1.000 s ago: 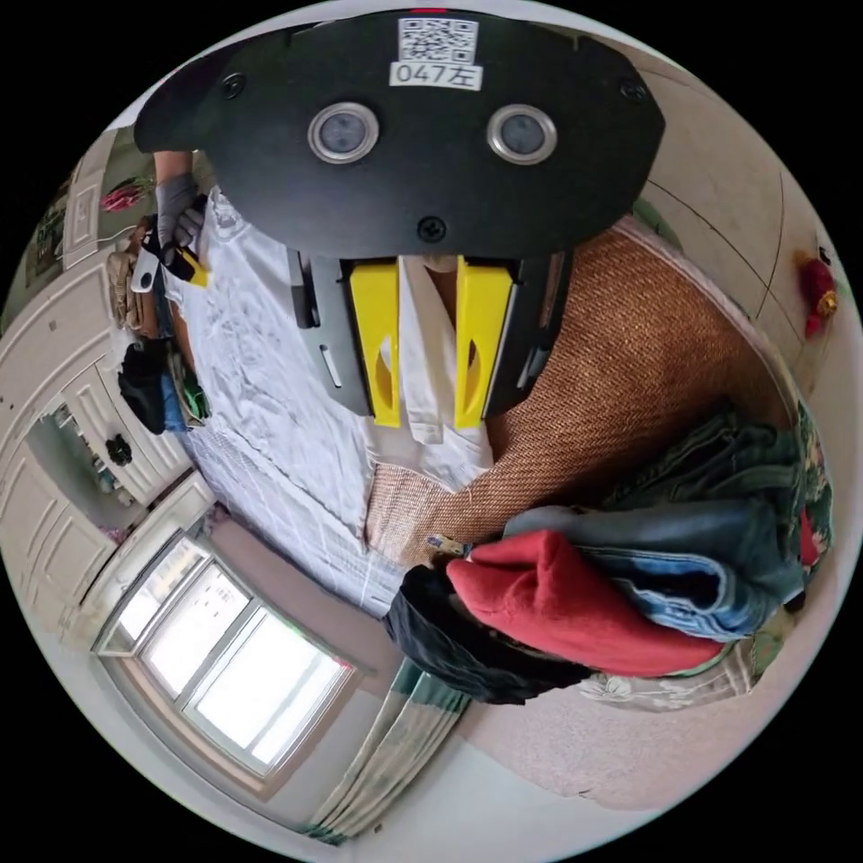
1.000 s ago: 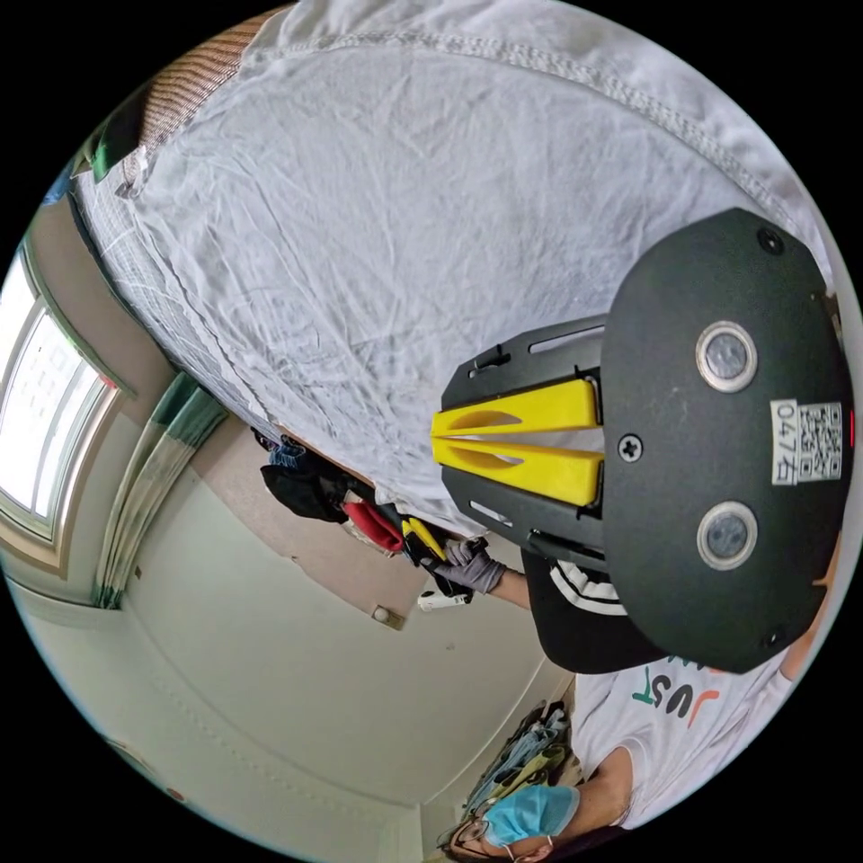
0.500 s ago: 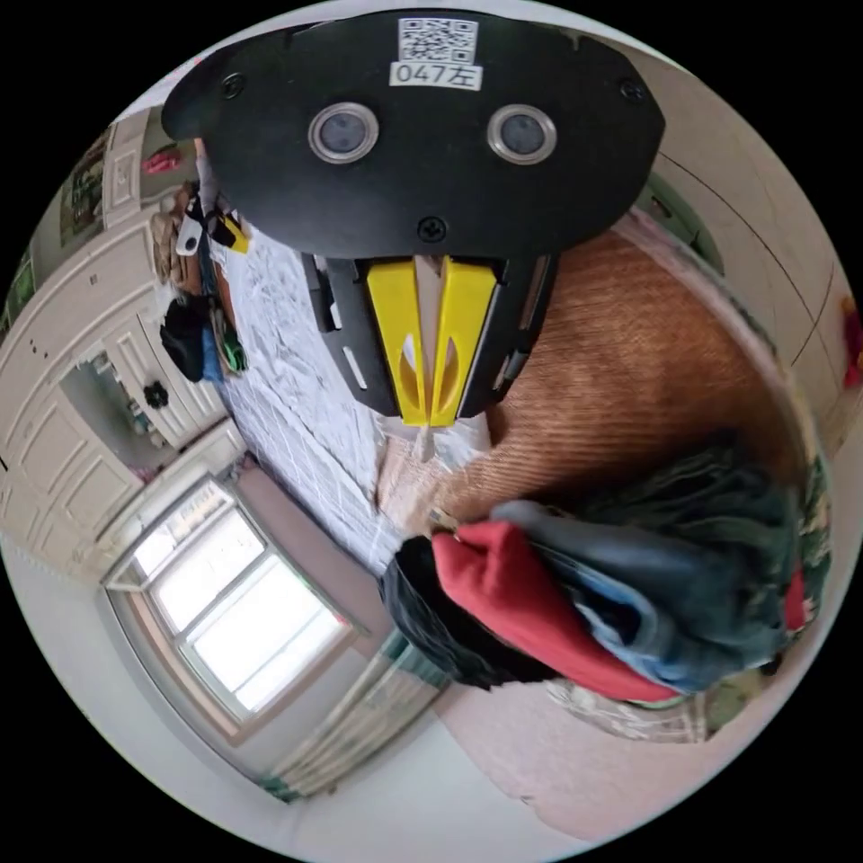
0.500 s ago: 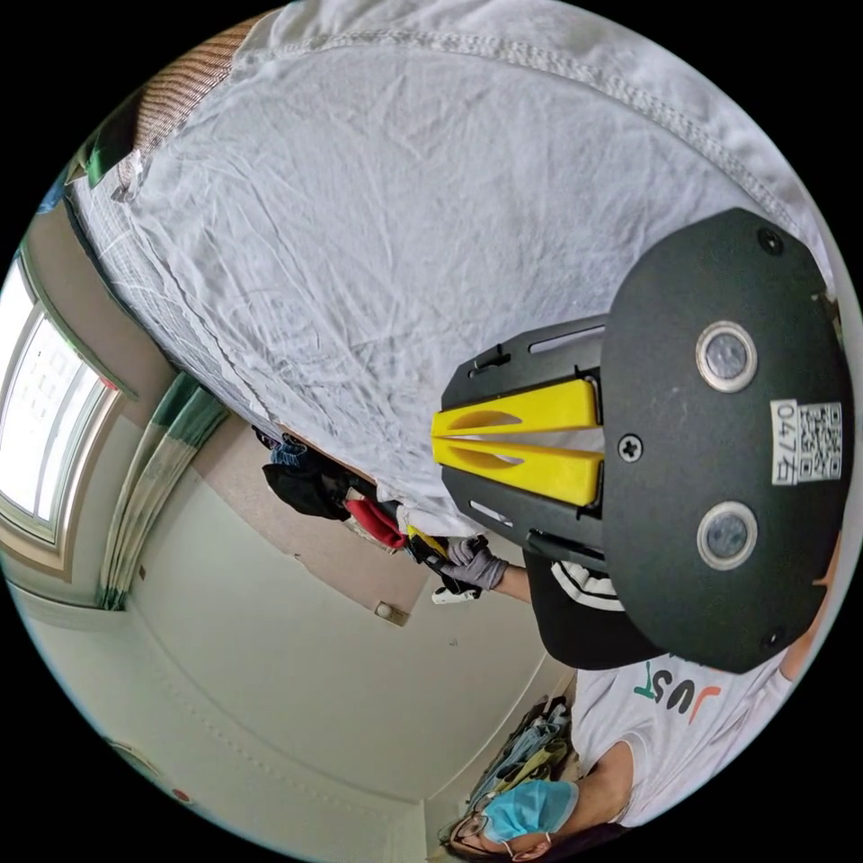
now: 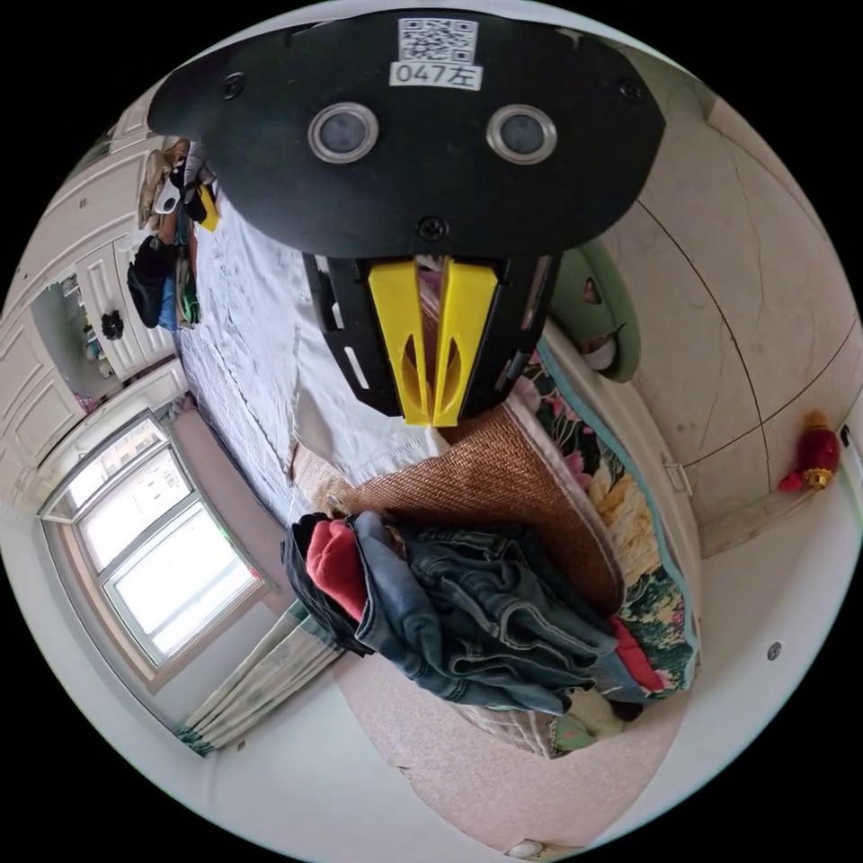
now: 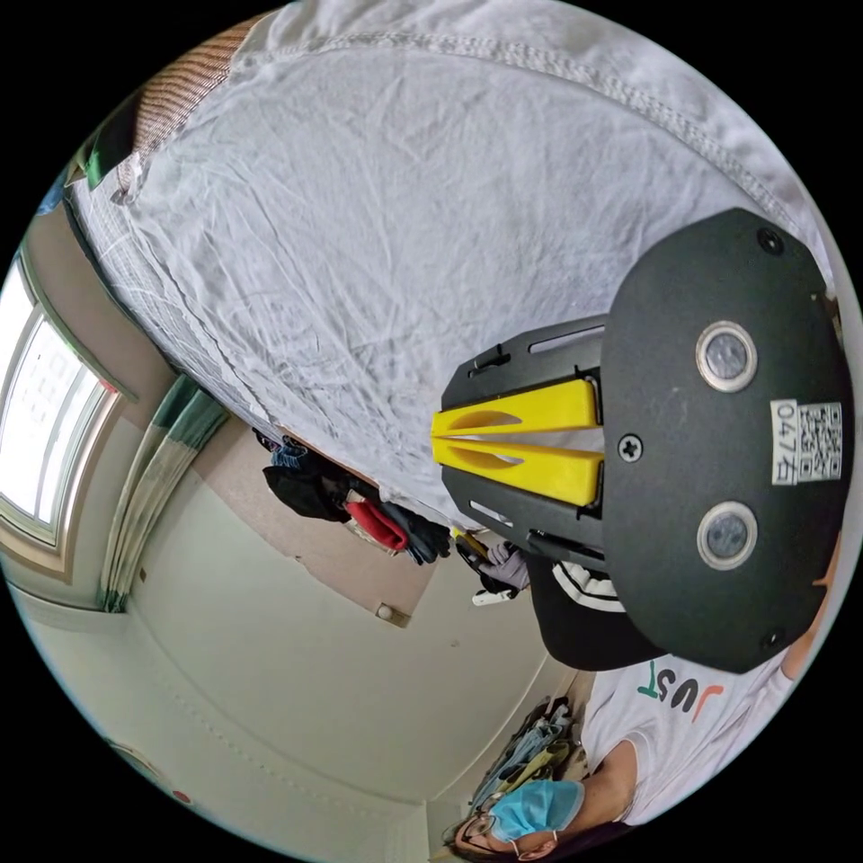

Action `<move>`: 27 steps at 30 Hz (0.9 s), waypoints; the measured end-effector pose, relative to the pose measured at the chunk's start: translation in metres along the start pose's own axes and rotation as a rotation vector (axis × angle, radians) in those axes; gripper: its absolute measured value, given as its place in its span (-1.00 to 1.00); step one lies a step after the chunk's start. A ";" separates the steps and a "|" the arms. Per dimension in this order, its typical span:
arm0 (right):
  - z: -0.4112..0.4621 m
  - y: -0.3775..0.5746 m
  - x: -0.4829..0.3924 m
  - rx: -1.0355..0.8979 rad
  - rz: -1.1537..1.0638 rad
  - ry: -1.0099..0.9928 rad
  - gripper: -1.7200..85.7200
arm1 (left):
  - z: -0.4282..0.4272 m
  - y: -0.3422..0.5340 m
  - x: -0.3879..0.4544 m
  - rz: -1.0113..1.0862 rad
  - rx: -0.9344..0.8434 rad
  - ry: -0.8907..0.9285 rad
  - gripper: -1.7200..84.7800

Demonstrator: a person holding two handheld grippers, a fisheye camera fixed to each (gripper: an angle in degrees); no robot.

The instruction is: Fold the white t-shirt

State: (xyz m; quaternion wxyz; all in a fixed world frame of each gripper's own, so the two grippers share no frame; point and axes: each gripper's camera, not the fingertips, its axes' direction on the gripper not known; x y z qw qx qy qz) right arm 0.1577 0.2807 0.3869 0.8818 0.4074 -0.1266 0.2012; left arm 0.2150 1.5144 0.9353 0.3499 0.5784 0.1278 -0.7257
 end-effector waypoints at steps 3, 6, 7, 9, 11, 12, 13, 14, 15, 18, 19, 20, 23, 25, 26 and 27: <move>-0.010 -0.006 -0.004 0.000 0.001 -0.003 -0.99 | 0.005 -0.009 -0.001 0.001 -0.007 0.011 -0.94; -0.020 -0.012 -0.009 0.002 0.000 -0.006 -0.99 | 0.013 -0.025 0.004 0.011 -0.024 0.051 -0.84; -0.025 -0.014 -0.011 0.003 -0.002 -0.009 -0.99 | 0.015 -0.031 0.006 0.007 -0.024 0.065 -0.81; -0.034 -0.016 -0.016 0.014 -0.013 -0.014 -0.98 | 0.017 -0.037 0.010 0.007 -0.011 0.074 -0.78; -0.054 -0.017 -0.028 0.059 -0.059 -0.035 -0.97 | 0.026 -0.041 0.021 0.029 -0.021 0.094 -0.78; -0.063 -0.016 -0.033 0.076 -0.072 -0.038 -0.97 | 0.030 -0.041 0.024 0.035 -0.030 0.101 -0.79; -0.087 -0.013 -0.047 0.122 -0.104 -0.028 -0.96 | 0.038 -0.042 0.031 0.055 -0.052 0.114 -0.82; -0.119 -0.007 -0.062 0.189 -0.127 0.011 -0.97 | 0.045 -0.043 0.039 0.069 -0.078 0.103 -0.91; -0.136 -0.003 -0.068 0.226 -0.127 0.044 -0.97 | 0.048 -0.043 0.042 0.072 -0.084 0.091 -0.95; -0.228 0.028 -0.077 0.421 -0.006 0.275 -0.98 | 0.055 -0.039 0.057 0.071 -0.066 0.104 -0.97; -0.261 0.045 -0.079 0.486 0.052 0.398 -0.99 | 0.058 -0.038 0.063 0.067 -0.064 0.110 -0.98; -0.288 0.061 -0.083 0.522 0.089 0.515 -0.99 | 0.062 -0.038 0.070 0.065 -0.065 0.117 -0.98; -0.325 0.090 -0.100 0.517 0.097 0.673 -0.99 | 0.071 -0.038 0.092 0.062 -0.075 0.128 -0.98; -0.332 0.098 -0.105 0.478 0.097 0.708 -0.99 | 0.077 -0.038 0.110 0.061 -0.079 0.122 -0.98; -0.334 0.101 -0.104 0.453 0.103 0.714 -0.99 | 0.080 -0.038 0.125 0.066 -0.079 0.114 -0.98; -0.334 0.101 -0.104 0.445 0.108 0.712 -0.99 | 0.081 -0.037 0.133 0.069 -0.079 0.110 -0.98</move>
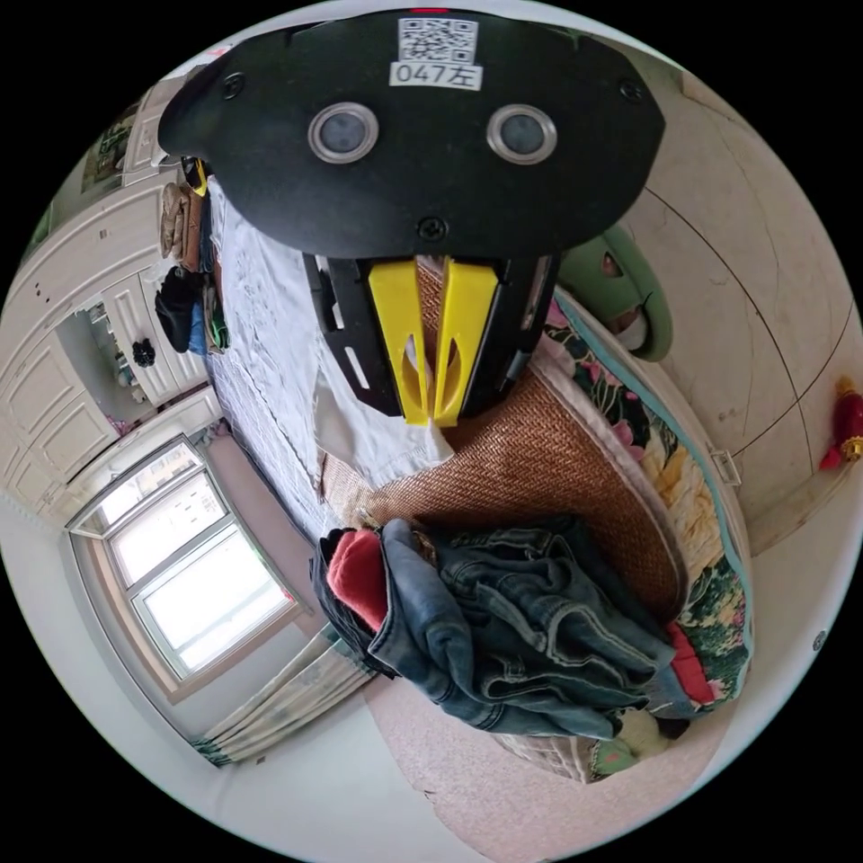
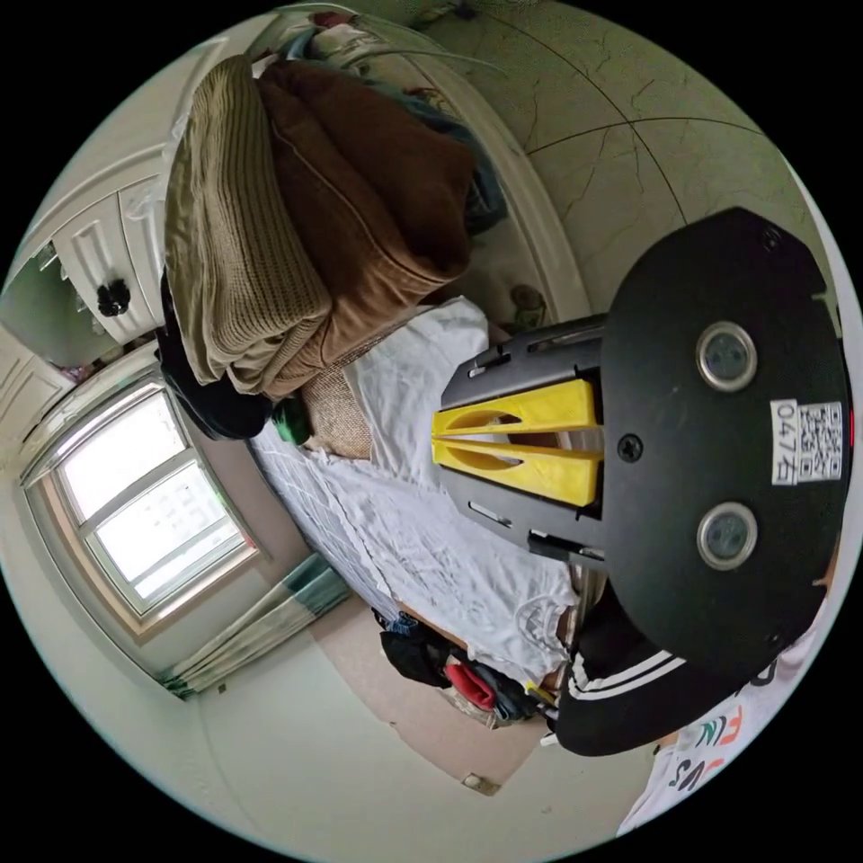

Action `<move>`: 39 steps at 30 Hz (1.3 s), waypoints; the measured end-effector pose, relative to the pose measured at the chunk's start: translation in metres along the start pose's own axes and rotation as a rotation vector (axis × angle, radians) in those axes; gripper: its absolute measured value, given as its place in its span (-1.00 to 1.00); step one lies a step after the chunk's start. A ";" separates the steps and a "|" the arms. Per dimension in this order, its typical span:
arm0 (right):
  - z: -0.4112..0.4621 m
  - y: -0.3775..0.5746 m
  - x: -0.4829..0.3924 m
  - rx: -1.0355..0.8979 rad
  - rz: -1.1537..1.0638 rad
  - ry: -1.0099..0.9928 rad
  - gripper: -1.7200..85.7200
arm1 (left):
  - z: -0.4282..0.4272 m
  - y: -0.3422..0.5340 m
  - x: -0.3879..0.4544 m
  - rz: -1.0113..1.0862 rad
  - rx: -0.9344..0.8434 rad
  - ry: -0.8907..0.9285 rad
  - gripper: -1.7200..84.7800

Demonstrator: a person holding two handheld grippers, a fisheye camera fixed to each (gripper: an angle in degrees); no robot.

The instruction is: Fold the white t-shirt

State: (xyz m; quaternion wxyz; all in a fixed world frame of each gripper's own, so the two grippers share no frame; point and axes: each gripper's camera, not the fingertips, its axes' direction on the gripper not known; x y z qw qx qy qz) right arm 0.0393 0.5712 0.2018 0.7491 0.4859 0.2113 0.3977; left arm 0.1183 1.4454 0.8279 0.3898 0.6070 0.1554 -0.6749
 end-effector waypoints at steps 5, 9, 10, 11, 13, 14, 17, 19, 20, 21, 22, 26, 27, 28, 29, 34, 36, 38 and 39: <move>-0.005 -0.015 -0.002 0.005 0.006 -0.072 -0.99 | 0.014 -0.004 0.120 0.112 0.030 -0.062 -0.98; -0.007 -0.031 -0.017 0.006 -0.029 -0.100 -0.99 | 0.032 -0.004 0.273 0.360 0.046 -0.038 -0.98; -0.009 -0.035 -0.021 0.009 -0.035 -0.114 -0.99 | 0.044 0.005 0.334 0.486 0.027 -0.007 -0.98; -0.010 -0.037 -0.024 0.013 -0.039 -0.125 -0.99 | 0.057 0.024 0.396 0.628 -0.001 0.029 -0.98; -0.013 -0.039 -0.028 0.019 -0.045 -0.137 -0.99 | 0.082 0.066 0.481 0.837 -0.068 0.059 -0.98; -0.015 -0.039 -0.028 0.019 -0.046 -0.144 -0.99 | 0.104 0.101 0.527 0.967 -0.137 0.050 -0.98; -0.018 -0.038 -0.024 0.015 -0.029 -0.158 -0.99 | 0.171 0.192 0.595 1.203 -0.346 -0.044 -0.98; -0.019 -0.039 -0.021 0.006 -0.026 -0.171 -0.99 | 0.206 0.224 0.606 1.227 -0.394 -0.121 -0.98; -0.019 -0.041 -0.020 -0.003 -0.030 -0.174 -0.99 | 0.225 0.233 0.607 1.206 -0.424 -0.134 -0.97; -0.019 -0.042 -0.020 -0.008 -0.033 -0.174 -0.99 | 0.231 0.234 0.606 1.187 -0.437 -0.125 -0.97; -0.019 -0.044 -0.020 -0.014 -0.039 -0.174 -0.99 | 0.238 0.232 0.605 1.142 -0.447 -0.084 -0.97; -0.022 -0.052 -0.018 -0.005 -0.034 -0.173 -0.99 | 0.238 0.216 0.604 1.030 -0.448 0.108 -0.97; -0.023 -0.052 -0.018 -0.004 -0.032 -0.173 -0.99 | 0.239 0.215 0.604 1.021 -0.443 0.120 -0.97; -0.022 -0.054 -0.018 -0.005 -0.030 -0.175 -0.99 | 0.241 0.214 0.607 1.010 -0.440 0.134 -0.97; -0.021 -0.054 -0.017 -0.009 -0.028 -0.177 -0.99 | 0.245 0.216 0.611 1.000 -0.443 0.147 -0.96; -0.018 -0.052 -0.016 -0.016 -0.006 -0.191 -0.99 | 0.258 0.238 0.637 1.022 -0.517 0.287 -0.93; -0.024 -0.053 -0.015 -0.007 -0.006 -0.176 -0.99 | 0.261 0.249 0.645 1.064 -0.568 0.303 -0.93; -0.037 -0.053 -0.012 0.019 -0.011 -0.131 -0.99 | 0.265 0.266 0.650 1.134 -0.671 0.287 -0.95; -0.041 -0.053 -0.011 0.026 -0.011 -0.117 -0.99 | 0.267 0.271 0.651 1.149 -0.695 0.269 -0.96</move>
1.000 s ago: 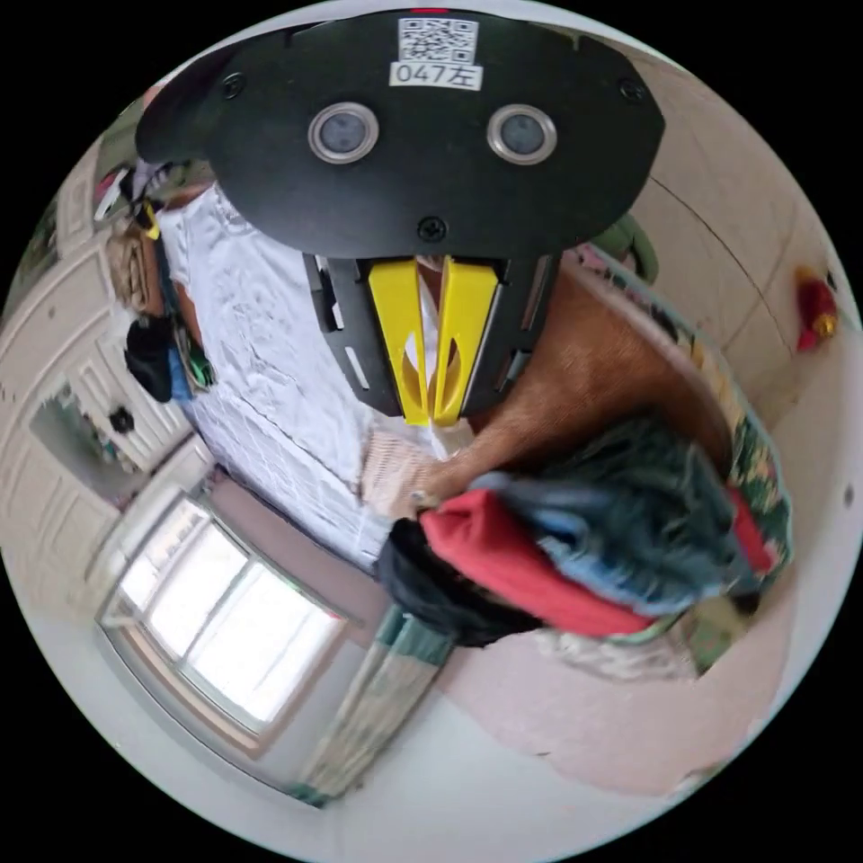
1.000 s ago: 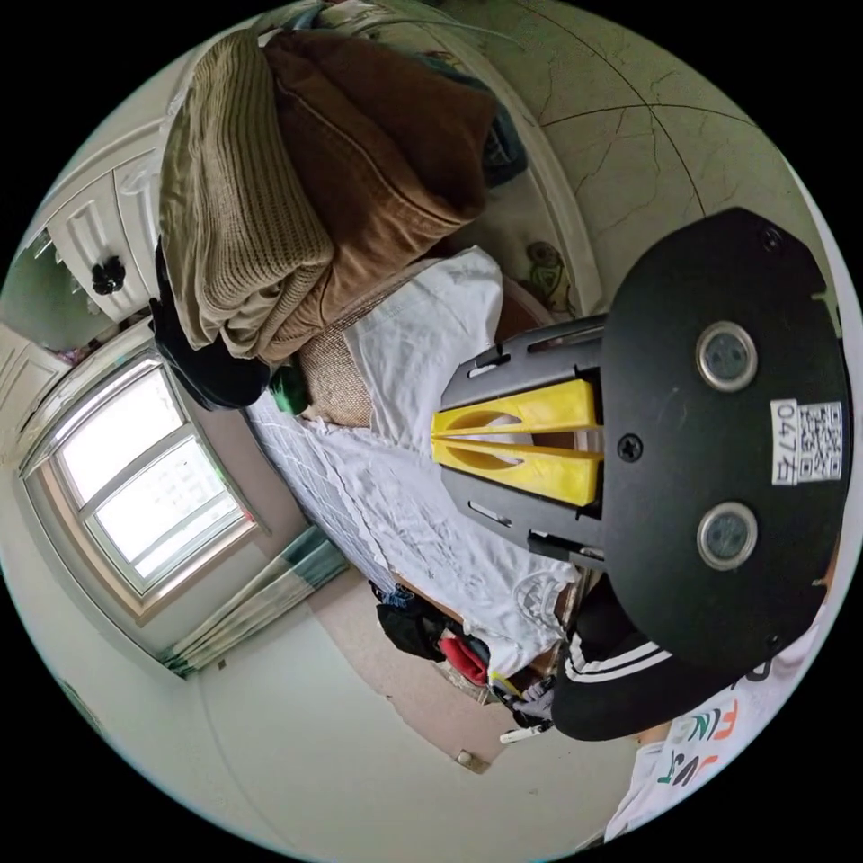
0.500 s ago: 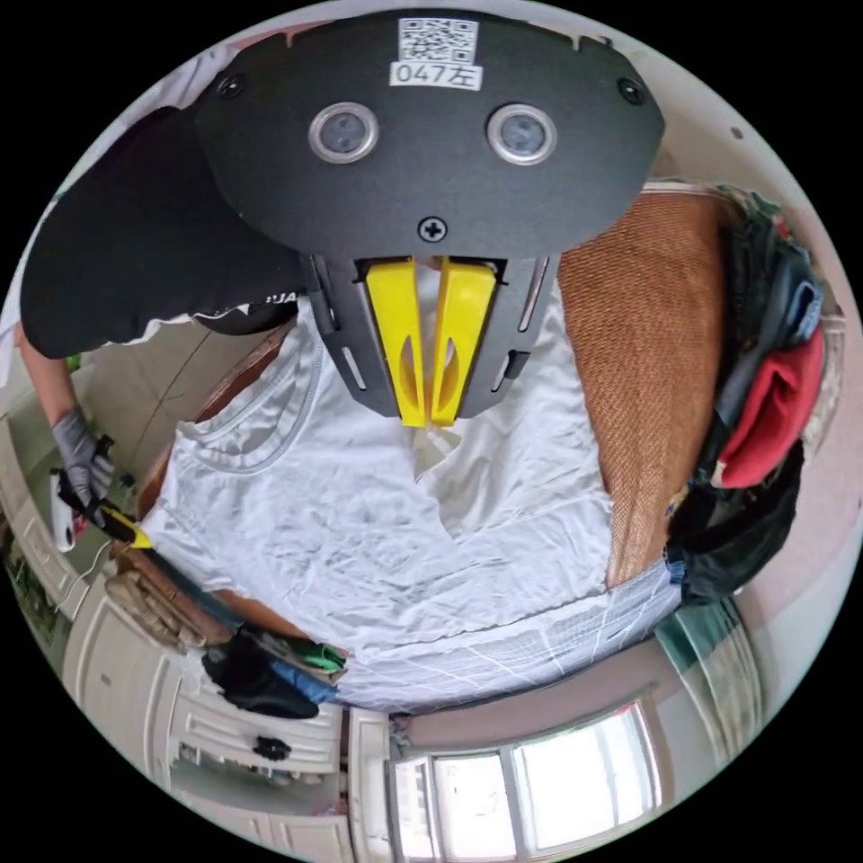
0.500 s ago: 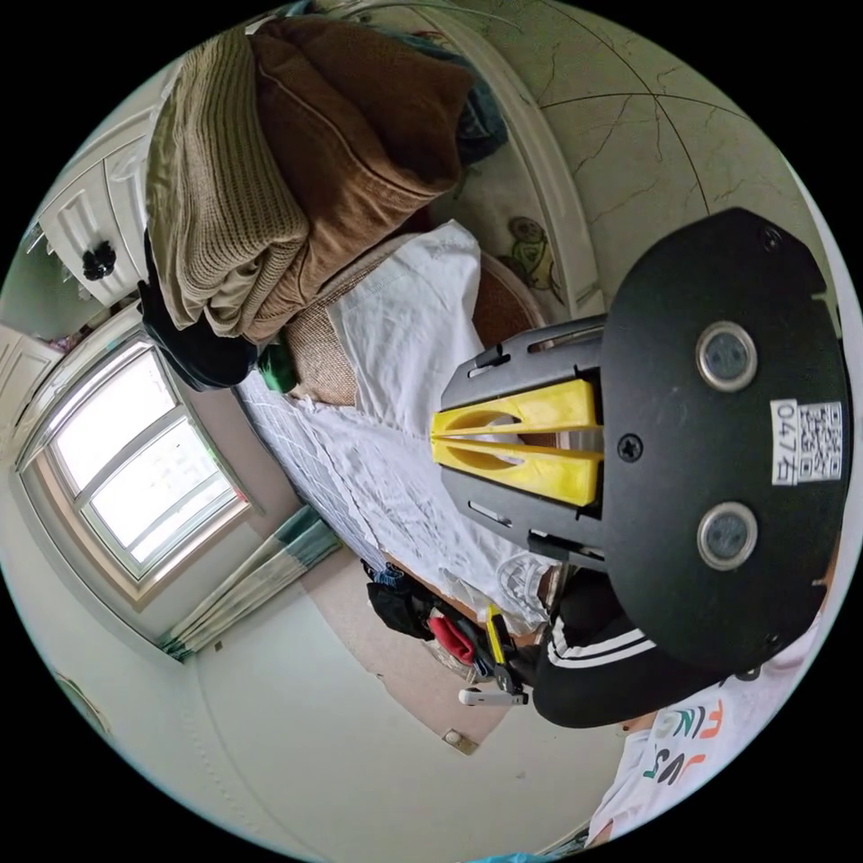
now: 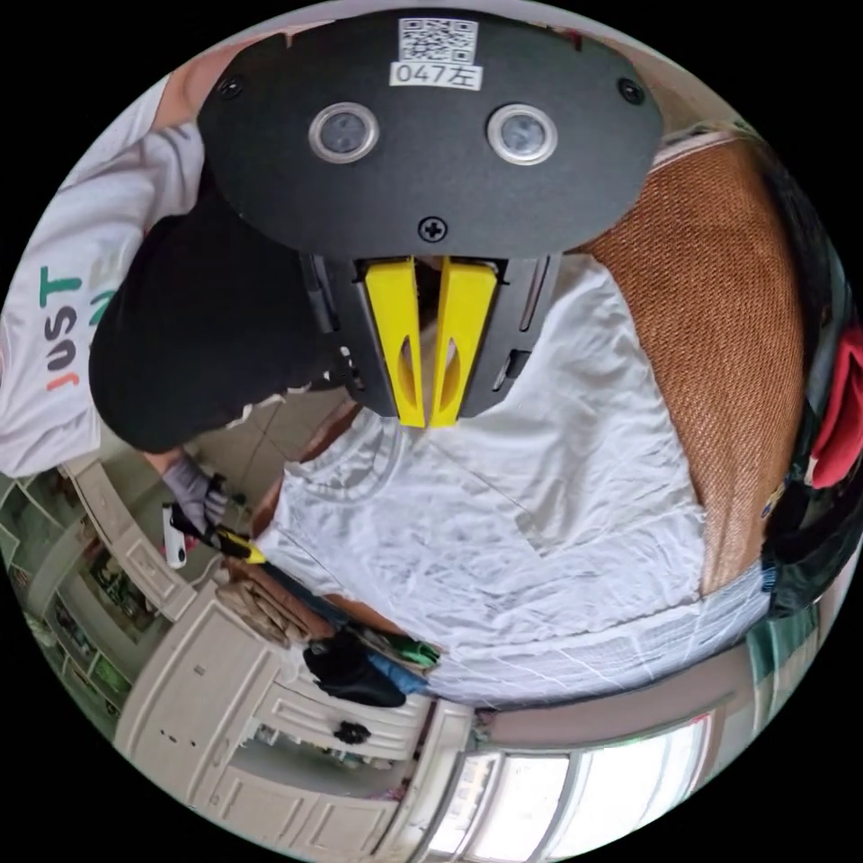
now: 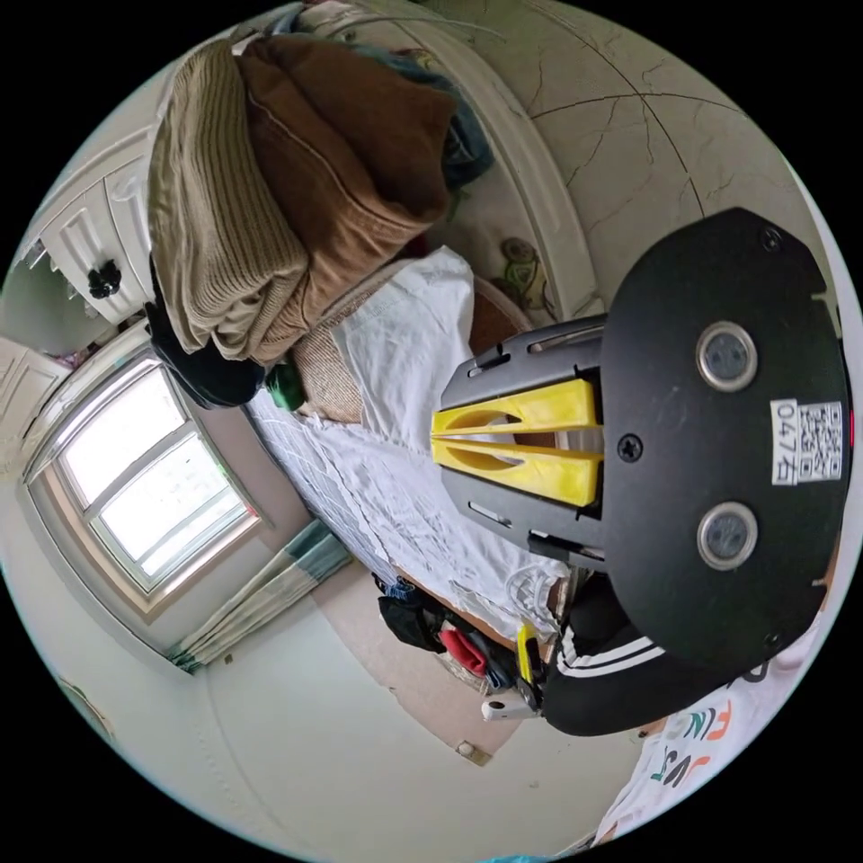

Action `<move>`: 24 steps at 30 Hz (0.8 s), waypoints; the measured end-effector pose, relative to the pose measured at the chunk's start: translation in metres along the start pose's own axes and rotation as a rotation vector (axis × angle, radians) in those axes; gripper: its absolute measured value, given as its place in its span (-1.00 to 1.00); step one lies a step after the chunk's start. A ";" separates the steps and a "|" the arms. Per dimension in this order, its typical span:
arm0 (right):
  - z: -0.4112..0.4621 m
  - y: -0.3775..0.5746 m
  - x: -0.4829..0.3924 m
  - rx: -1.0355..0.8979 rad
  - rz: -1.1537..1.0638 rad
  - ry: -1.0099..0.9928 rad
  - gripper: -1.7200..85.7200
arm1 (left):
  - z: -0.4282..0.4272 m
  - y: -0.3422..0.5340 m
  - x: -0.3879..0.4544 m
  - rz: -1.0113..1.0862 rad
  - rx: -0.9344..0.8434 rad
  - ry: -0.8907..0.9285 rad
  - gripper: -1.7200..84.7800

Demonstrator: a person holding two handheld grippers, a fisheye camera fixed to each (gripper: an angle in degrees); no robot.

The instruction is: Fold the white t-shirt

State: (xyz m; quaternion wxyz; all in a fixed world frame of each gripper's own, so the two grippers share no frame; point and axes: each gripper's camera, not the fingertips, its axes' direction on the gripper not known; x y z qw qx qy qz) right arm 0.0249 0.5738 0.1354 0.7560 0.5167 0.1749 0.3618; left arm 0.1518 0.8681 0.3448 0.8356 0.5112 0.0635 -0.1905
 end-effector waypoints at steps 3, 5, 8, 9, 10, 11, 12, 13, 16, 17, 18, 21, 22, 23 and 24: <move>-0.017 0.001 0.007 0.027 0.009 0.054 -0.99 | 0.001 0.001 0.008 0.006 -0.029 -0.029 -0.97; -0.025 0.005 0.014 0.038 0.026 0.066 -0.99 | -0.016 -0.002 0.017 0.001 0.052 -0.067 -0.97; -0.029 0.010 0.021 0.046 0.052 0.047 -0.99 | -0.027 -0.007 0.044 0.070 0.114 -0.169 -0.96; -0.029 0.011 0.021 0.046 0.055 0.043 -0.99 | -0.026 -0.008 0.050 0.089 0.109 -0.188 -0.95; -0.029 0.012 0.022 0.044 0.058 0.038 -0.99 | -0.022 -0.010 0.062 0.132 0.093 -0.217 -0.93; -0.028 0.013 0.022 0.040 0.057 0.032 -0.99 | -0.017 -0.012 0.073 0.174 0.077 -0.232 -0.89; -0.028 0.014 0.022 0.037 0.055 0.031 -0.99 | -0.014 -0.013 0.078 0.194 0.069 -0.235 -0.88; -0.027 0.015 0.023 0.033 0.053 0.027 -0.99 | -0.009 -0.014 0.086 0.233 0.059 -0.241 -0.84; -0.027 0.017 0.024 0.029 0.056 0.010 -0.99 | -0.002 -0.018 0.096 0.274 0.051 -0.262 -0.78; -0.028 0.019 0.025 0.030 0.056 0.006 -0.99 | 0.001 -0.020 0.094 0.267 0.034 -0.272 -0.78; -0.028 0.019 0.025 0.030 0.055 0.006 -0.99 | 0.002 -0.021 0.093 0.265 0.026 -0.280 -0.80; -0.033 0.024 0.025 0.030 0.049 0.007 -0.99 | -0.001 -0.017 0.081 0.235 0.026 -0.291 -0.89; -0.035 0.026 0.026 0.029 0.048 0.008 -0.99 | -0.007 -0.013 0.073 0.219 0.037 -0.268 -0.92; -0.037 0.028 0.028 0.028 0.050 0.009 -0.99 | -0.014 -0.008 0.064 0.199 0.051 -0.247 -0.94; -0.038 0.030 0.030 0.029 0.051 0.010 -0.99 | -0.018 -0.006 0.060 0.186 0.059 -0.236 -0.95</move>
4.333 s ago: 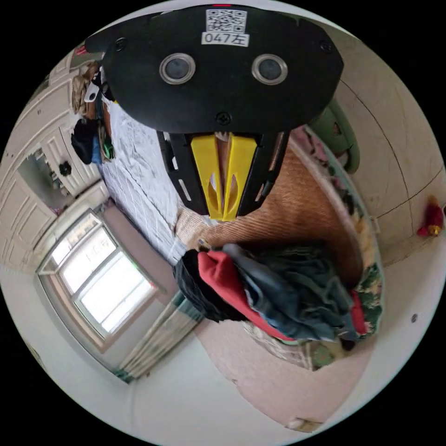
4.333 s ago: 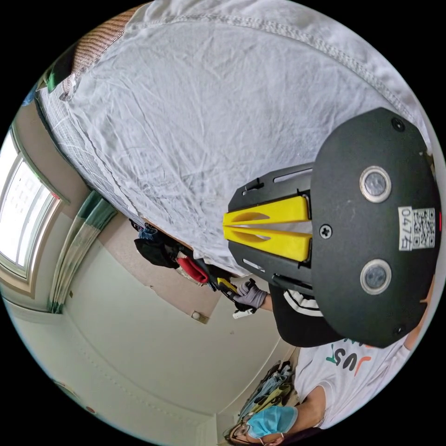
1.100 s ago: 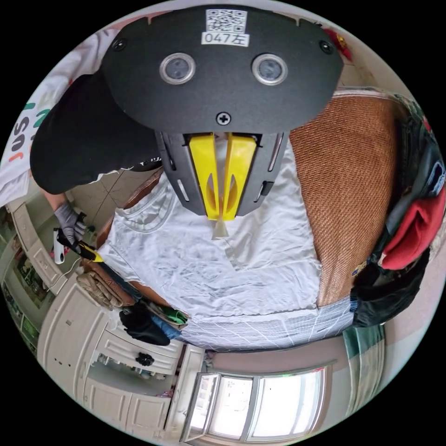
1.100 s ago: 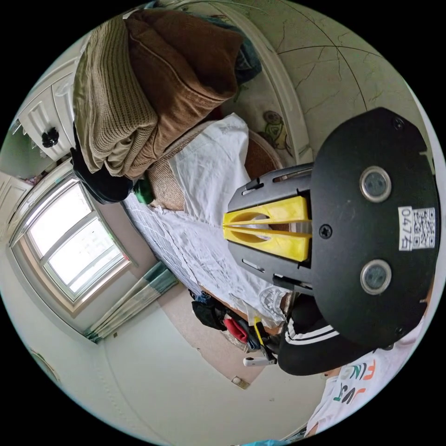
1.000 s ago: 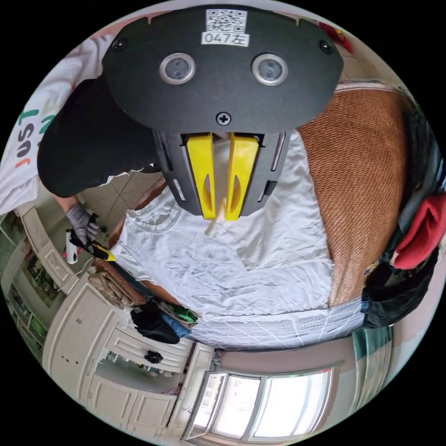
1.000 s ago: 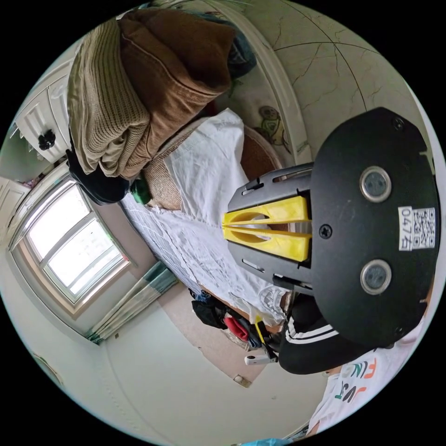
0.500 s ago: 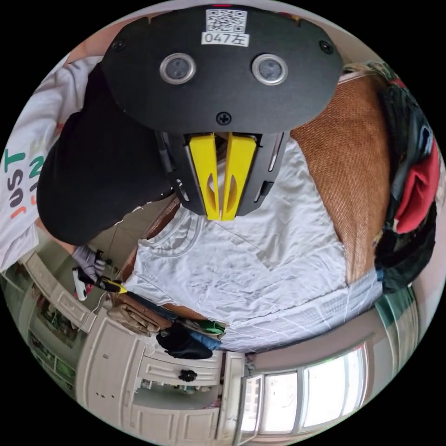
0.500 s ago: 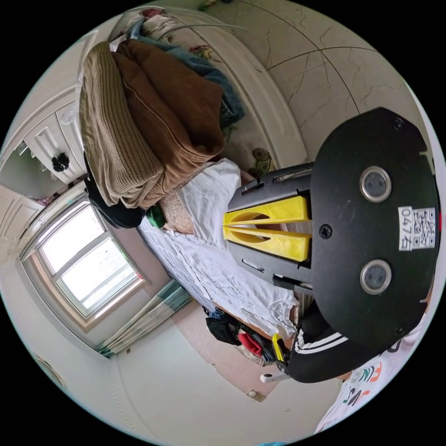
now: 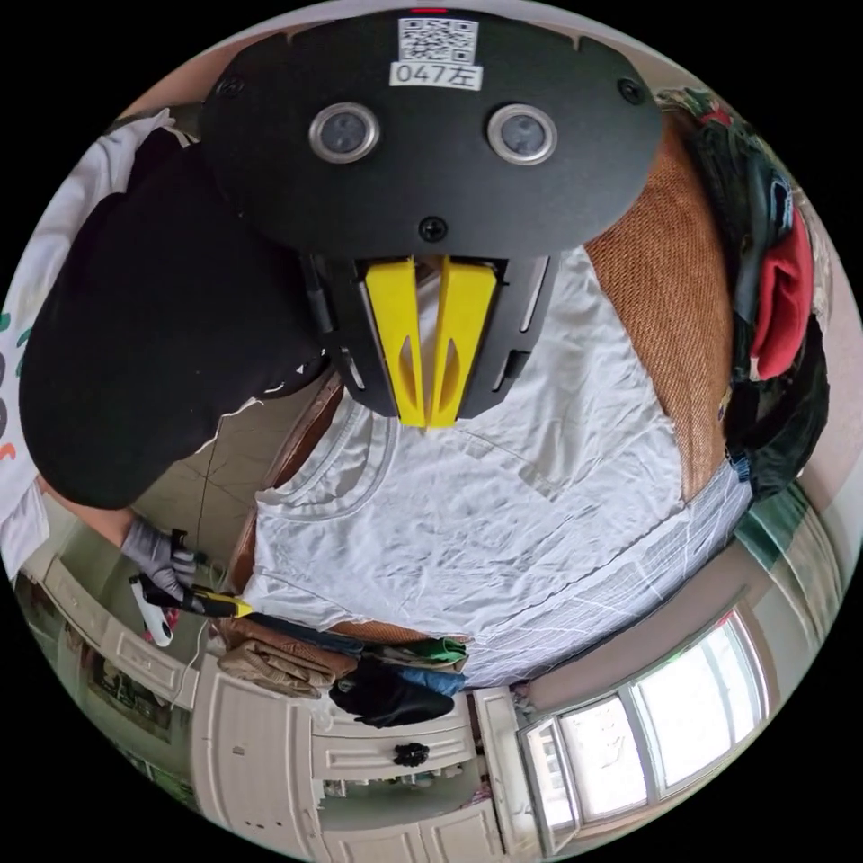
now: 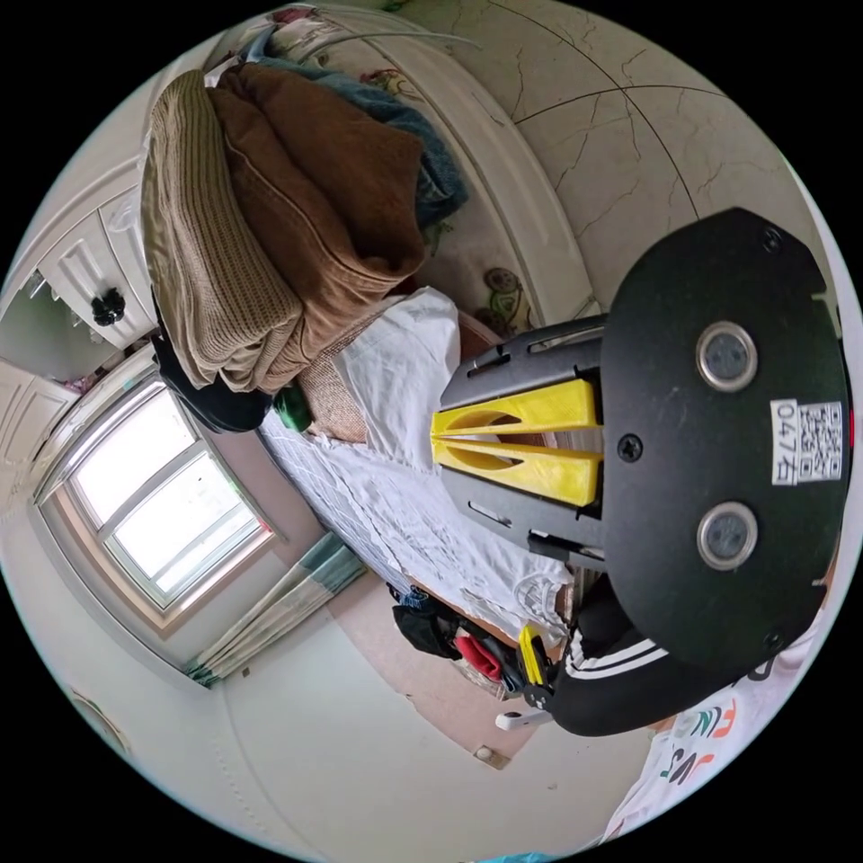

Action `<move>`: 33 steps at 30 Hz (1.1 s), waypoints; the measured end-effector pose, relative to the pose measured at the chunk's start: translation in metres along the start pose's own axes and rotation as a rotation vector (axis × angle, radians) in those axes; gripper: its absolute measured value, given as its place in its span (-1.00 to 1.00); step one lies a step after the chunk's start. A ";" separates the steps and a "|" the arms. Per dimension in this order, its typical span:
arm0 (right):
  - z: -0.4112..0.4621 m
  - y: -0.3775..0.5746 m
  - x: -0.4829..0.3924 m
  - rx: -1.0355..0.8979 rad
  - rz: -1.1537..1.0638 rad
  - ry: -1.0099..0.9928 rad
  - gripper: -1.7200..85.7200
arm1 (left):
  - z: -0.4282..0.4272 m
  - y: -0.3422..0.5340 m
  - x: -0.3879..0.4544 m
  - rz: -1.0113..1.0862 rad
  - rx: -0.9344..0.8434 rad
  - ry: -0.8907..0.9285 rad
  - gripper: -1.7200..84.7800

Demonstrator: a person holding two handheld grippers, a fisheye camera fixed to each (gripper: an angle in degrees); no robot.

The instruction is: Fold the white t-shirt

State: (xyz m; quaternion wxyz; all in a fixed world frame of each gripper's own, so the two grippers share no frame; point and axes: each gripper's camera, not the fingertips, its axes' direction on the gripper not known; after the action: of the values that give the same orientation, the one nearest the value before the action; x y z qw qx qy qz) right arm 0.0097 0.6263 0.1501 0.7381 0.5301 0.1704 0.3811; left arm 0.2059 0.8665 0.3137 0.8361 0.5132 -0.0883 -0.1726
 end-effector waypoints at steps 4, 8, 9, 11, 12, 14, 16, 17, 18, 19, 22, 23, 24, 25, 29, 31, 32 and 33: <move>-0.007 0.009 0.009 0.003 0.014 0.000 -0.99 | -0.024 0.026 -0.035 -0.095 0.084 0.134 -0.97; -0.015 0.019 0.017 0.010 0.025 0.013 -0.98 | -0.027 0.050 -0.064 -0.169 0.076 0.203 -0.96; -0.017 0.021 0.018 0.013 0.028 0.017 -0.98 | -0.024 0.053 -0.068 -0.178 0.065 0.199 -0.96; -0.026 0.029 0.022 0.041 0.043 0.048 -0.96 | -0.023 0.070 -0.081 -0.198 0.051 0.192 -0.94; -0.030 0.032 0.023 0.054 0.046 0.062 -0.95 | -0.027 0.074 -0.083 -0.201 0.059 0.188 -0.93; -0.047 0.044 0.025 0.111 0.059 0.146 -0.92 | -0.049 0.092 -0.088 -0.203 0.087 0.156 -0.89; -0.061 0.053 0.030 0.154 0.076 0.207 -0.91 | -0.067 0.108 -0.090 -0.197 0.090 0.113 -0.87; -0.069 0.059 0.035 0.174 0.090 0.233 -0.90 | -0.078 0.120 -0.092 -0.198 0.086 0.076 -0.87; -0.072 0.061 0.038 0.180 0.097 0.240 -0.90 | -0.084 0.126 -0.094 -0.201 0.083 0.056 -0.87; -0.075 0.064 0.045 0.180 0.114 0.240 -0.89 | -0.093 0.140 -0.099 -0.212 0.077 0.019 -0.88; -0.075 0.072 0.068 0.161 0.181 0.204 -0.87 | -0.105 0.177 -0.122 -0.285 0.064 -0.041 -0.90; -0.074 0.075 0.076 0.162 0.209 0.194 -0.87 | -0.105 0.193 -0.136 -0.327 0.064 -0.029 -0.90; -0.074 0.077 0.080 0.164 0.222 0.191 -0.87 | -0.105 0.201 -0.142 -0.346 0.066 -0.019 -0.91; -0.074 0.081 0.088 0.165 0.252 0.188 -0.87 | -0.105 0.215 -0.153 -0.380 0.067 -0.004 -0.92; -0.083 0.095 0.103 0.191 0.311 0.196 -0.89 | -0.102 0.250 -0.174 -0.423 0.020 -0.026 -0.94; -0.086 0.100 0.109 0.194 0.321 0.205 -0.88 | -0.099 0.261 -0.179 -0.426 -0.007 -0.033 -0.94; -0.086 0.103 0.113 0.190 0.330 0.192 -0.87 | -0.097 0.268 -0.181 -0.427 -0.017 -0.031 -0.94; -0.086 0.104 0.116 0.188 0.337 0.182 -0.87 | -0.096 0.271 -0.182 -0.427 -0.021 -0.031 -0.94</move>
State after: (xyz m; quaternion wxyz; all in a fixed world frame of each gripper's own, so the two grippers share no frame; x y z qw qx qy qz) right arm -0.0108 0.7843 0.2300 0.5928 0.5809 0.1803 0.5278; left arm 0.1221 1.1272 0.5156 0.7844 0.5089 0.0114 -0.3545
